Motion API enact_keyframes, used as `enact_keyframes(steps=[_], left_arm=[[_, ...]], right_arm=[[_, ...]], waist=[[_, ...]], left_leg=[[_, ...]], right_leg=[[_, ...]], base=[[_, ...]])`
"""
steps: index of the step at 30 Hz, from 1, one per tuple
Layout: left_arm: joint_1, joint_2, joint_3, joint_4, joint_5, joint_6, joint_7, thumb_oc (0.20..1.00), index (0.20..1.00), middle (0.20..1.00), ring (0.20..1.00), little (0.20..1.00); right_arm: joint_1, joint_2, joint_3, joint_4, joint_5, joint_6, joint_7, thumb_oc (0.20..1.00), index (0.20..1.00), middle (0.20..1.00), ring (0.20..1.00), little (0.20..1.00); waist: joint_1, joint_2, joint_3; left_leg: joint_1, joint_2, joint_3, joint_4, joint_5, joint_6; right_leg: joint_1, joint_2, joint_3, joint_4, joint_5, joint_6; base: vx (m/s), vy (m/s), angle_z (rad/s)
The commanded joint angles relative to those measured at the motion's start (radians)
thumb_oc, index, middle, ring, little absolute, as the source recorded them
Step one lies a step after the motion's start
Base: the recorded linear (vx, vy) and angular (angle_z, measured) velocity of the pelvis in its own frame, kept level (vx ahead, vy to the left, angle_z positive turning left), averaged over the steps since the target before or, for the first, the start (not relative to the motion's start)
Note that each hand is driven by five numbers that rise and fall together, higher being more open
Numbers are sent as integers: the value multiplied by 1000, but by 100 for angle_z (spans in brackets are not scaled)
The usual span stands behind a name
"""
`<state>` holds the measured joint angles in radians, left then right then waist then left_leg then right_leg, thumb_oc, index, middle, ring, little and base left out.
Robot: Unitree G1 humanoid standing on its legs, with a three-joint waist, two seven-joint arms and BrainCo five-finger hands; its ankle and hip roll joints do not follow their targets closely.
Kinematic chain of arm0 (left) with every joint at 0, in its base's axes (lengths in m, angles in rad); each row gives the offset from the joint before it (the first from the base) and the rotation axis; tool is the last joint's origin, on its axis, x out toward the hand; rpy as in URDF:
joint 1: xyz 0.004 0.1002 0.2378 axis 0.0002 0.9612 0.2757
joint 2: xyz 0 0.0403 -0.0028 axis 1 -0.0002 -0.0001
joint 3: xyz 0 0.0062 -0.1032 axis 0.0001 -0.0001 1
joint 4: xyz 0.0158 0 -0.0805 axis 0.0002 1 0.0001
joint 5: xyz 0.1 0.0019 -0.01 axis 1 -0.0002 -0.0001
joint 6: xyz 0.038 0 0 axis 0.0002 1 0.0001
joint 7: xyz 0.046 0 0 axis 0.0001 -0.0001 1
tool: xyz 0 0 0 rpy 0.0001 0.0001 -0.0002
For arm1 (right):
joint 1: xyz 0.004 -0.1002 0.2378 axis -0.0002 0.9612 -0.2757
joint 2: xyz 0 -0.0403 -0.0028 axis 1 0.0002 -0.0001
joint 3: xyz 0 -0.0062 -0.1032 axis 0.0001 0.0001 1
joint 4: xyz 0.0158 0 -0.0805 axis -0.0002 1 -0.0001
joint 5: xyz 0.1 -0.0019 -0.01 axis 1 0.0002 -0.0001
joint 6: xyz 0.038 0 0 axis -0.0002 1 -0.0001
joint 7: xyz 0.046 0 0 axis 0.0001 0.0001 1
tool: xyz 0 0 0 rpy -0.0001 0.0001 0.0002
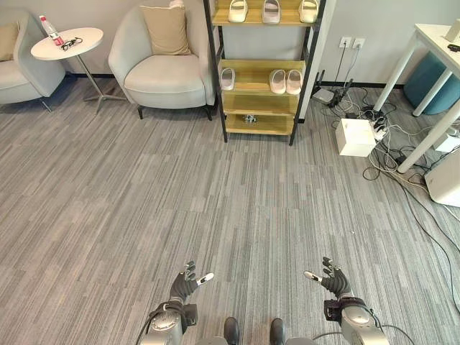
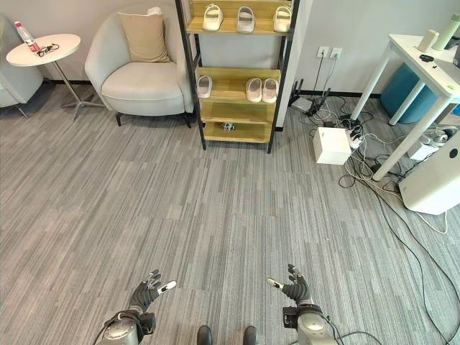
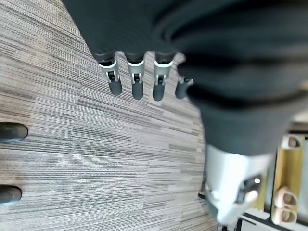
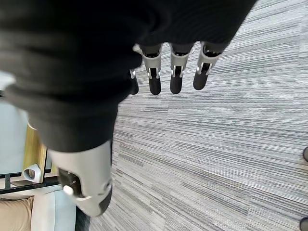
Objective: Arrange the slippers neatly on the shoe rack.
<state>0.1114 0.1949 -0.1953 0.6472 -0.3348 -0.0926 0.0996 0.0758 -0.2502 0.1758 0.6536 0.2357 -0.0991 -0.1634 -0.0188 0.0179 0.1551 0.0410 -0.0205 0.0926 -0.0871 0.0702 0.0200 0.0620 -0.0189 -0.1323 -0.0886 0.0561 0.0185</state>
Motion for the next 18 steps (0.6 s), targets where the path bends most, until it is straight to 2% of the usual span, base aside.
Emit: enact_keyframes(steps=[1,18], left_arm=[[-32,17,-2,-15,-16,-35,0,1000,1000,1000,1000,1000],[-11,18,13,-15,-30,-31,0,1000,1000,1000,1000,1000]], right_arm=[[-16,-2,-12,-32,-1,-24,-13,1000,1000,1000,1000,1000],[-14,-14,-3,-58,-1,-23,-2,1000,1000,1000,1000,1000]], waist=[[-7,-16,-21],[-13,-17,-13]], left_leg=[[21,77,-1,0,-85,-68],[24,74,2,0,-84,-67]], right_leg=[[32,-75,14,1,-131,97],[32,-76,17,1,-126,96]], base=[[-1,-5,-3],[-2,-3,-3]])
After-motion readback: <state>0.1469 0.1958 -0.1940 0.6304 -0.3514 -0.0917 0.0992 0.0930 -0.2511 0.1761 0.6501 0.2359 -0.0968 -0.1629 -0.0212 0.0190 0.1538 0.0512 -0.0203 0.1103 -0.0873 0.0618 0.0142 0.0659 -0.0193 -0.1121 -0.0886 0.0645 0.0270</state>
